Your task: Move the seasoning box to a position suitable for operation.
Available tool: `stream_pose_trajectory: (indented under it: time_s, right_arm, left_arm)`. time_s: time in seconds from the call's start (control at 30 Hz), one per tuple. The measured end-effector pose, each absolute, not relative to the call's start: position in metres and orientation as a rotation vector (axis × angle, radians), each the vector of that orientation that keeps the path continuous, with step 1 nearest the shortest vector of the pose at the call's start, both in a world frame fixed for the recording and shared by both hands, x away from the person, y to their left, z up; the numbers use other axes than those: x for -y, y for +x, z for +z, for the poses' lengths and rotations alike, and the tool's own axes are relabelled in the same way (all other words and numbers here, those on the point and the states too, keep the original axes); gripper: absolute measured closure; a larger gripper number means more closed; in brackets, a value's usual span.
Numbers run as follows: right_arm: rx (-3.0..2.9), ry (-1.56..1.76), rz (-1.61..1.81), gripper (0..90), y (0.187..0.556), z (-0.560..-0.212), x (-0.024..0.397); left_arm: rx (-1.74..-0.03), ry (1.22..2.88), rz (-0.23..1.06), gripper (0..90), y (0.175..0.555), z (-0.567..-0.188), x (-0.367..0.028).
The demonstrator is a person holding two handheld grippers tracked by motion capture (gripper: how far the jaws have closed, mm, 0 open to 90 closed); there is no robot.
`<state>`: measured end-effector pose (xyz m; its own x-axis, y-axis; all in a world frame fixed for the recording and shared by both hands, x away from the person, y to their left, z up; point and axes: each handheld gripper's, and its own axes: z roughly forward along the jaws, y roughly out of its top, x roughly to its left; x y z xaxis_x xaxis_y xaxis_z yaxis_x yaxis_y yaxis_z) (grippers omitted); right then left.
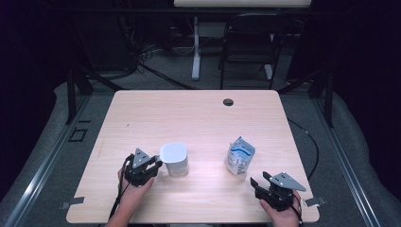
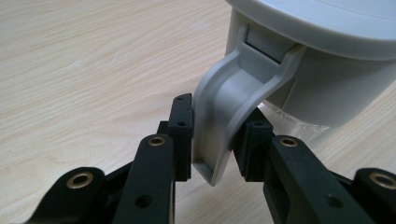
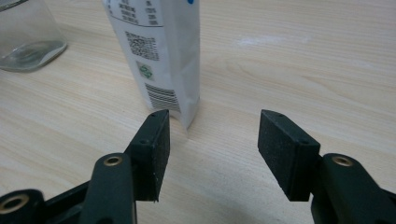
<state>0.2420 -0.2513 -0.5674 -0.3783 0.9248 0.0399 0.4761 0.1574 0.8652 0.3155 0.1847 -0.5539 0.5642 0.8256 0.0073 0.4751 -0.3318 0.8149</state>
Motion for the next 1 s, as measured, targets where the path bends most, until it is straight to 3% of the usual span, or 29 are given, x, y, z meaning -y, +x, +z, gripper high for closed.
stream_pose_trajectory:
  time_s: [0.37, 0.7, 1.0]
  right_arm:
    - [-1.969, 1.282, 1.134, 46.3, 0.240, -0.567, 0.241]
    - [-2.071, 1.145, 1.169, 60.5, 0.235, -0.563, 0.226]
    - [-2.118, 1.077, 1.157, 58.8, 0.234, -0.565, 0.212]
  left_arm:
    - [-1.014, 1.994, 0.529, 71.9, 0.307, -0.553, -0.180]
    - [-0.955, 2.009, 0.506, 71.4, 0.296, -0.555, -0.173]
    - [-0.919, 2.025, 0.480, 71.3, 0.292, -0.555, -0.167]
